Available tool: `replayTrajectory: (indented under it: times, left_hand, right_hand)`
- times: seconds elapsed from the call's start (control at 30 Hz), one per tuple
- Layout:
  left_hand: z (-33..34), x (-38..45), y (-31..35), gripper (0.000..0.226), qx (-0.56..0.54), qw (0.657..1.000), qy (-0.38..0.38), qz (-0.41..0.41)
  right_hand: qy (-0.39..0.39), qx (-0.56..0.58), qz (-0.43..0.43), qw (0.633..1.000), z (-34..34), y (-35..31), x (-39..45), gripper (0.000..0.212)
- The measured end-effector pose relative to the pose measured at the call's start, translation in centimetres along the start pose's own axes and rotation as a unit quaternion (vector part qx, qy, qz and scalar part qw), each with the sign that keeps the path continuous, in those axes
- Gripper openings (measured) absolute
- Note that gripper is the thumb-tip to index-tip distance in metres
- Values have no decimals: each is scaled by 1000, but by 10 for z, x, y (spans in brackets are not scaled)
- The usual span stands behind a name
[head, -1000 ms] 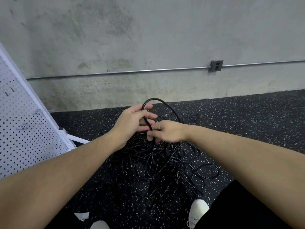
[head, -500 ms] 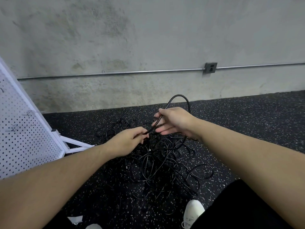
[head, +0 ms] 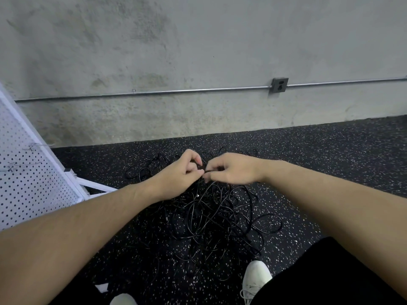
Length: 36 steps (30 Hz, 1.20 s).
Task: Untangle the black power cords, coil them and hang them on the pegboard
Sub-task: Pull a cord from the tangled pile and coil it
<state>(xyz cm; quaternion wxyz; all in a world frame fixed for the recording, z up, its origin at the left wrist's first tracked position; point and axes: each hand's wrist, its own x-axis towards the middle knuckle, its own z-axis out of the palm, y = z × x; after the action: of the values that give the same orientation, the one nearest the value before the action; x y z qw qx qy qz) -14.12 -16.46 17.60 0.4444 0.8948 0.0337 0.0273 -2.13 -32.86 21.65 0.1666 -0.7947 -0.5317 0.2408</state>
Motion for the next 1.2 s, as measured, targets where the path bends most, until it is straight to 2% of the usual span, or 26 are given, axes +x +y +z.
replayTrajectory:
  times: [0.03,0.1,0.2,0.3,0.4,0.47,0.6,0.67,0.77,0.87,0.93,1.03,1.1,1.17,1.2]
  left_hand:
    - [1,-1,1,6,-21,1000,-11,1]
    - [3,-3,0,23,-53,998,-32,2]
    - [9,-4,-6,44,28,996,-79,-16]
    - [11,-2,-18,32,125,985,-95,-73]
    - [7,2,-24,25,128,987,-53,-86]
    - [4,4,-24,27,129,989,-16,-76]
    - [3,5,-22,27,103,993,33,-54]
    - [6,7,-14,21,100,993,48,-33]
    - [17,15,11,3,49,996,66,18]
    - [24,23,30,6,6,995,99,27]
    - [24,23,33,15,-27,994,110,9]
    - [22,15,21,42,-73,997,18,0]
    - [20,9,11,57,-25,999,-47,-7]
    - [19,7,2,57,59,995,-79,-28]
    - [19,7,-3,48,97,991,-86,-44]
  right_hand:
    - [7,28,1,1000,-3,1,-3,21]
    - [15,67,3,998,-10,1,-10,25]
    - [49,113,-2,992,-18,6,-22,30]
    - [89,187,-1,978,-26,18,-32,38]
    - [133,230,29,964,-28,37,-39,42]
    - [154,212,61,963,-28,47,-42,38]
    - [88,113,130,981,-25,66,-44,19]
    - [53,60,148,986,-22,63,-43,33]
    - [31,104,106,989,-18,40,-37,38]
    - [0,203,76,976,-14,22,-27,30]
    - [4,194,66,979,-13,15,-26,20]
    - [41,118,45,991,-15,15,-27,24]
    - [61,151,35,986,-18,18,-32,24]
    - [84,203,26,975,-23,23,-39,25]
    - [97,224,24,969,-25,26,-42,27]
